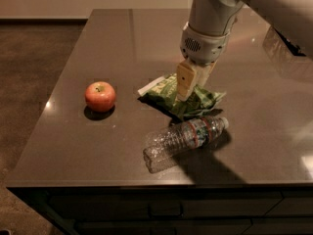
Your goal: Move green jalapeno chip bag near water bottle
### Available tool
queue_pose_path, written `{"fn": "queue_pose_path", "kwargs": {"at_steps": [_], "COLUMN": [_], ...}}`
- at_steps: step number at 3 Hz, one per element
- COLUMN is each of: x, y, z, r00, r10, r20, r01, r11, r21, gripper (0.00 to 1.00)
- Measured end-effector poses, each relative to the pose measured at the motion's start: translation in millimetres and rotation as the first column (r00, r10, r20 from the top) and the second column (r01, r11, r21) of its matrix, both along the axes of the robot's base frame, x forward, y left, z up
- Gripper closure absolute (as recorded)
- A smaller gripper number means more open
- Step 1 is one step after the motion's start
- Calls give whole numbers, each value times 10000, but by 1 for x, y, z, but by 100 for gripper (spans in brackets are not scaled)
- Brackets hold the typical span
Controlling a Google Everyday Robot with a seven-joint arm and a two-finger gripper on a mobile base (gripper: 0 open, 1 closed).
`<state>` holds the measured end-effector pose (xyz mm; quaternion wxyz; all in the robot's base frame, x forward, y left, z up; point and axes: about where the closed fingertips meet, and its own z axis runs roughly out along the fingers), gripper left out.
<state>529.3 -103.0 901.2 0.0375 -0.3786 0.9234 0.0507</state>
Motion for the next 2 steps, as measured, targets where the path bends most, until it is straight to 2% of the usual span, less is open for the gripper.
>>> {"fn": "queue_pose_path", "kwargs": {"at_steps": [1,2], "x": [4,4], "y": [3,3], "z": [0,0], "r00": [9999,9999], "r10": [-3,-3], "r20": [150,167], "r01": [2,2], "r11": [10000,10000], "r21": [74,83], "gripper": [0,0]}}
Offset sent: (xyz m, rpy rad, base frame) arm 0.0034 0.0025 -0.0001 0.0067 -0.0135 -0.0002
